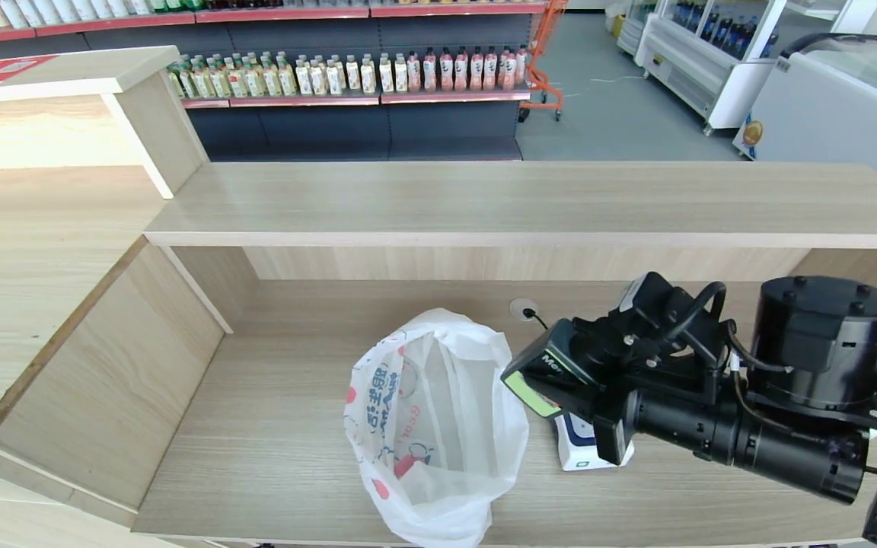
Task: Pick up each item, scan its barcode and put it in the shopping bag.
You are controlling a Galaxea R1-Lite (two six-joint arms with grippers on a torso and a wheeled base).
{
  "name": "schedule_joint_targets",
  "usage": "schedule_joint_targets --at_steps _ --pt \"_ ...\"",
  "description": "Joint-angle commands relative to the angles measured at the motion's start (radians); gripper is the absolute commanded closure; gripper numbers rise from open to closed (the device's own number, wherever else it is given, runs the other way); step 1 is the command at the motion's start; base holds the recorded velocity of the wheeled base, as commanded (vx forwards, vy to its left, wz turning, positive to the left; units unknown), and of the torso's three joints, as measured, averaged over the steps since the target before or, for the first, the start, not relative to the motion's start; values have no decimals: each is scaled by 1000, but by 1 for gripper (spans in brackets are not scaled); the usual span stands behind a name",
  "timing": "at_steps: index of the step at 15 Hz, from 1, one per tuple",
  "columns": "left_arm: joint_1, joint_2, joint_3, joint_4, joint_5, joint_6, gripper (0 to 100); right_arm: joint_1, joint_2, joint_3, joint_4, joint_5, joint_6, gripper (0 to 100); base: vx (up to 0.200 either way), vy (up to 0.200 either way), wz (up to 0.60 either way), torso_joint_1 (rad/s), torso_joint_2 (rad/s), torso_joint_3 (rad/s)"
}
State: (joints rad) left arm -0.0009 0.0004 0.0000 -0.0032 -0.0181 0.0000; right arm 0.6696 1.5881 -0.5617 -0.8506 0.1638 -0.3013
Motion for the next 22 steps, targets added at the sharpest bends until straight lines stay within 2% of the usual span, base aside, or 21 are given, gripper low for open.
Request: schedule_joint_targets --at_steps 1,5,10,13,17,22 --pt "-1 0 0 0 0 -2 0 2 67 11 -44 -20 -22 100 0 0 0 0 0 0" --pt "-1 0 0 0 0 -2 0 1 185 132 -277 -21 -24 100 0 0 0 0 0 0" --pt "-1 0 0 0 0 -2 0 1 434 267 -699 -23 -32 100 0 0 0 0 0 0" --pt "-1 0 0 0 0 -2 0 5 474 336 -720 -18 -32 100 0 0 0 0 0 0" --pt "-1 0 0 0 0 -2 0 2 547 270 -720 -18 -33 100 0 0 0 0 0 0" --pt "-1 0 0 0 0 -2 0 2 604 264 -720 -20 -39 100 0 0 0 0 0 0"
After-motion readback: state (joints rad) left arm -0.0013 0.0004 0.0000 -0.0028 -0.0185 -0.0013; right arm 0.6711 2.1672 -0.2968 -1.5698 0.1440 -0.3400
